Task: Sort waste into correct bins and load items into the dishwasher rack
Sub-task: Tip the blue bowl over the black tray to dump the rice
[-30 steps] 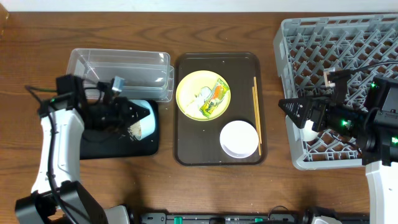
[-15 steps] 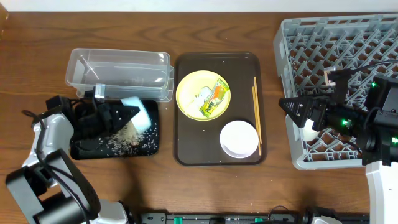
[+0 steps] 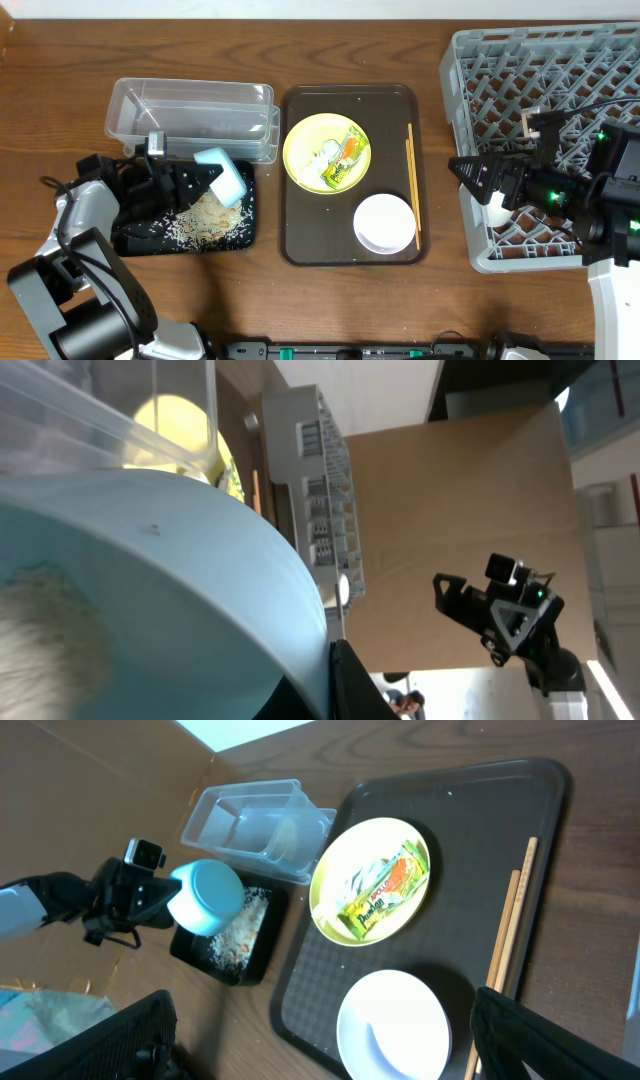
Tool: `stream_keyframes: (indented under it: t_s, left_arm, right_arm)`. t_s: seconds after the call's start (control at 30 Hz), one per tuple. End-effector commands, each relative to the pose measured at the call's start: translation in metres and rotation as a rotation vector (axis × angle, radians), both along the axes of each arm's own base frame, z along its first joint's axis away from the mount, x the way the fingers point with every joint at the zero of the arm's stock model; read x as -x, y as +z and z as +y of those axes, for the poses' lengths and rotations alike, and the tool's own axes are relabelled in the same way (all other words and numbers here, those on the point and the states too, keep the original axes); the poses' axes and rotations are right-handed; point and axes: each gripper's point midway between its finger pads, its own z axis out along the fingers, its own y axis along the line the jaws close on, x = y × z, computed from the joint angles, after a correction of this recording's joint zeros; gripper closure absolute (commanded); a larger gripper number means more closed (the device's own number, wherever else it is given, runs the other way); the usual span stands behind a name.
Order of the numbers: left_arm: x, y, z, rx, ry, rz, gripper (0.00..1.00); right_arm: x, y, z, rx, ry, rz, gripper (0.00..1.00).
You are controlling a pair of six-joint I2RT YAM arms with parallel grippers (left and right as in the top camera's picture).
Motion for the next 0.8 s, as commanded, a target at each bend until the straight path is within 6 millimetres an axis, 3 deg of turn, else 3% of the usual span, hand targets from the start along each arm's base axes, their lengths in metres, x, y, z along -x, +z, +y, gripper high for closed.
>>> stream_keyframes:
  t_s: [0.0, 0.07, 0.1, 0.2, 0.23, 0.3, 0.4, 0.5, 0.53, 0.57, 0.63, 0.7, 0.77]
  left_arm:
    - [0.003, 0.01, -0.003, 0.041, 0.0, -0.018, 0.94]
    - [0.006, -0.015, -0.001, -0.107, -0.024, 0.023, 0.94]
    - [0.005, -0.021, 0.002, -0.096, -0.007, 0.098, 0.94]
    - [0.008, 0.013, -0.006, 0.073, 0.002, 0.028, 0.94]
    - [0.006, 0.009, -0.004, 0.015, -0.006, -0.013, 0.94]
    - [0.005, -0.003, 0.003, -0.011, 0.012, 0.107, 0.94]
    - [0.01, 0.02, -0.005, 0.074, 0.009, 0.024, 0.94]
    - [0.011, -0.006, 0.0, -0.087, -0.015, 0.042, 0.94]
    - [0.009, -0.005, 0.003, -0.059, 0.001, 0.079, 0.94]
    - [0.008, 0.009, 0.002, 0.024, 0.017, 0.062, 0.94]
    - [0.007, 0.022, -0.002, 0.039, 0.011, -0.035, 0.94]
    - [0.007, 0.004, 0.004, -0.071, 0.004, 0.005, 0.94]
    - [0.011, 0.007, 0.0, -0.016, 0.007, 0.075, 0.94]
  right_arm:
    - [0.001, 0.009, 0.001, -0.014, 0.0, -0.014, 0.08]
    - [0.001, 0.008, 0.001, -0.014, 0.0, -0.013, 0.08]
    - [0.001, 0.008, 0.001, -0.014, 0.0, -0.013, 0.08]
    - [0.001, 0.008, 0.001, -0.014, 0.0, -0.013, 0.08]
    - [0.001, 0.009, 0.001, -0.014, 0.0, -0.014, 0.07]
    - [0.0, 0.01, 0.001, -0.012, 0.0, -0.022, 0.07]
    - [0.0, 0.009, 0.001, -0.015, -0.001, -0.017, 0.07]
    - [0.0, 0.009, 0.001, -0.016, -0.001, -0.015, 0.07]
    - [0.0, 0.009, 0.001, -0.016, -0.001, -0.015, 0.07]
    - [0.0, 0.009, 0.001, -0.016, -0.001, -0.015, 0.07]
    - [0.001, 0.009, 0.001, -0.015, -0.001, -0.014, 0.07]
    - [0.0, 0.009, 0.001, -0.015, -0.001, -0.016, 0.07]
    - [0.0, 0.009, 0.001, -0.015, -0.001, -0.017, 0.07]
